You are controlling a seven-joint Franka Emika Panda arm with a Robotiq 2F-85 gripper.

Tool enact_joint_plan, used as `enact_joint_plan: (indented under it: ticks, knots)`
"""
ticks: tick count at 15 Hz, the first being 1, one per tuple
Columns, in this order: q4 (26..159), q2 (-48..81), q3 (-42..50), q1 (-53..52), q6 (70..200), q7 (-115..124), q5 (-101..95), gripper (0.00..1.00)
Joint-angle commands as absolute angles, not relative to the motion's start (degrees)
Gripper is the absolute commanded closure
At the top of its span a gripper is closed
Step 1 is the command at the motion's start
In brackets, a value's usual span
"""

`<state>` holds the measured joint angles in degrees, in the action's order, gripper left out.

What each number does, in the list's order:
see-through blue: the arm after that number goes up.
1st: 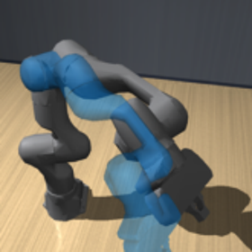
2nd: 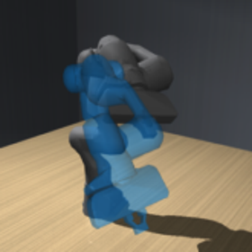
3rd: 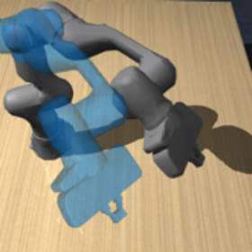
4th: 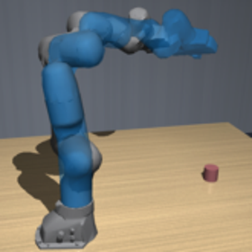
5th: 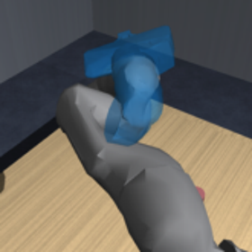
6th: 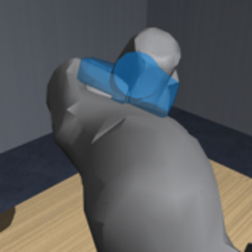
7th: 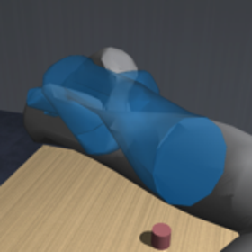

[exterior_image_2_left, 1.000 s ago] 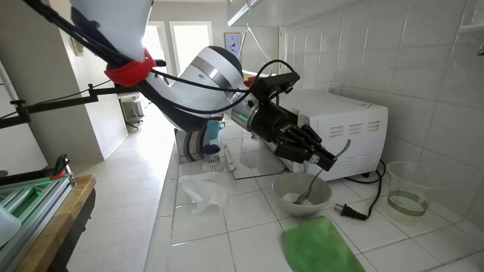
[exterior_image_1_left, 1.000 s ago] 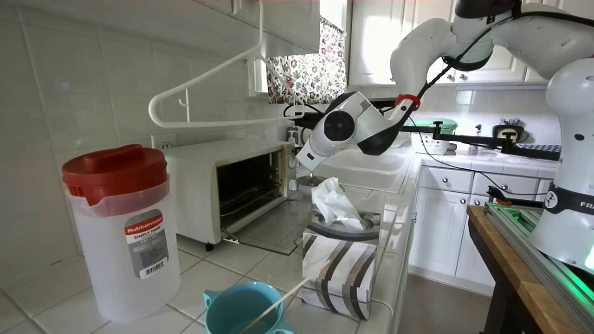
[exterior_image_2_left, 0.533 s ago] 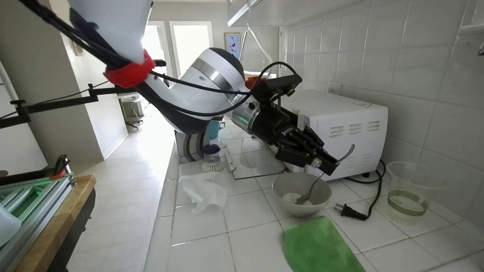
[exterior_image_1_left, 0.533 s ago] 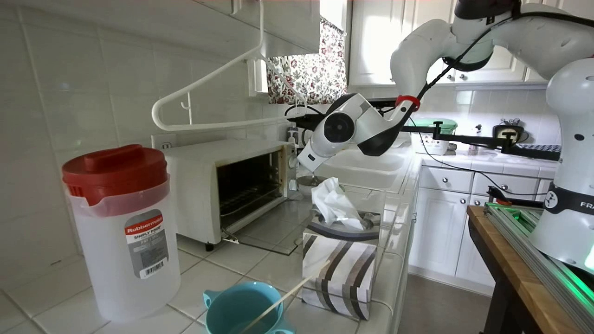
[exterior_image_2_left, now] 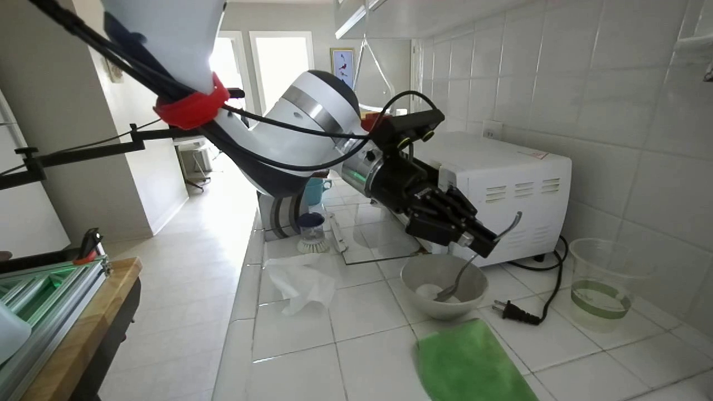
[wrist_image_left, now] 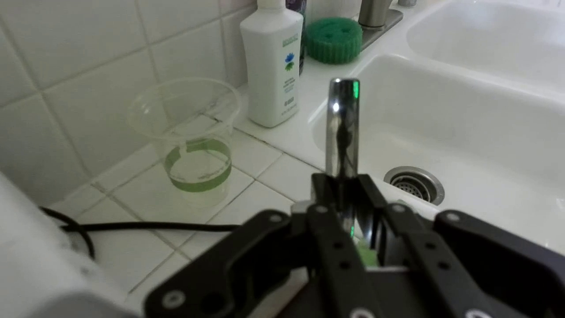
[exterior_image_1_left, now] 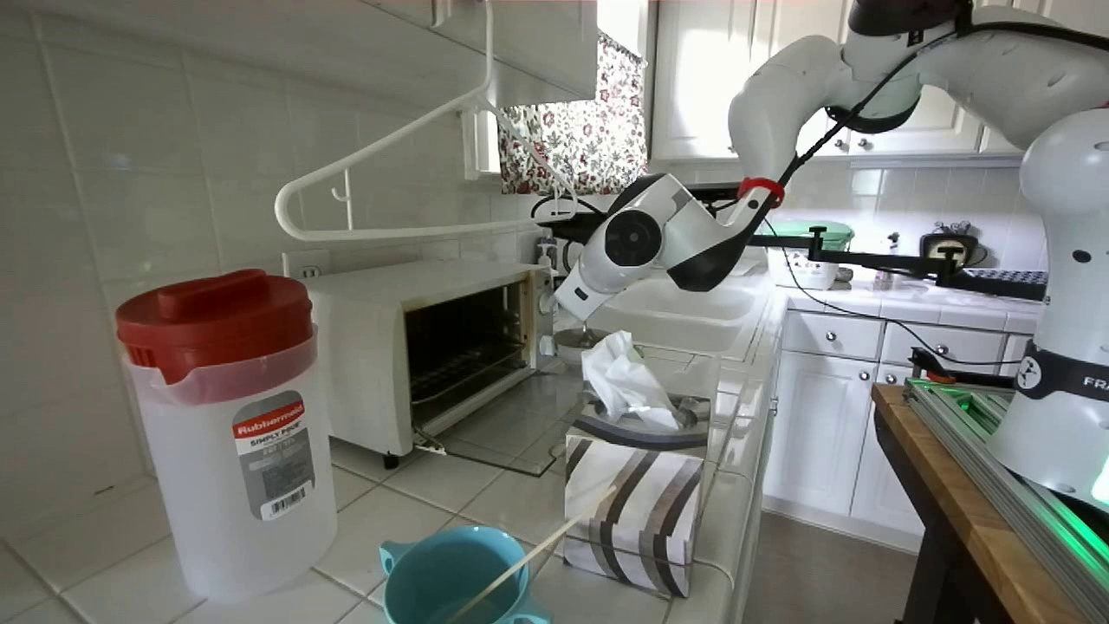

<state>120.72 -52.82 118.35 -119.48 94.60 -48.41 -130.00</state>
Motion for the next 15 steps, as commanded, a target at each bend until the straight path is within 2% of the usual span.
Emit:
enact_joint_plan:
  ticks: [1, 15]
  knots:
    - [121.02, -52.34, 118.71, -119.1, 94.54, -48.23, -130.12, 0.95]
    - [120.87, -52.78, 118.2, -118.4, 94.53, -48.19, -128.96, 0.95]
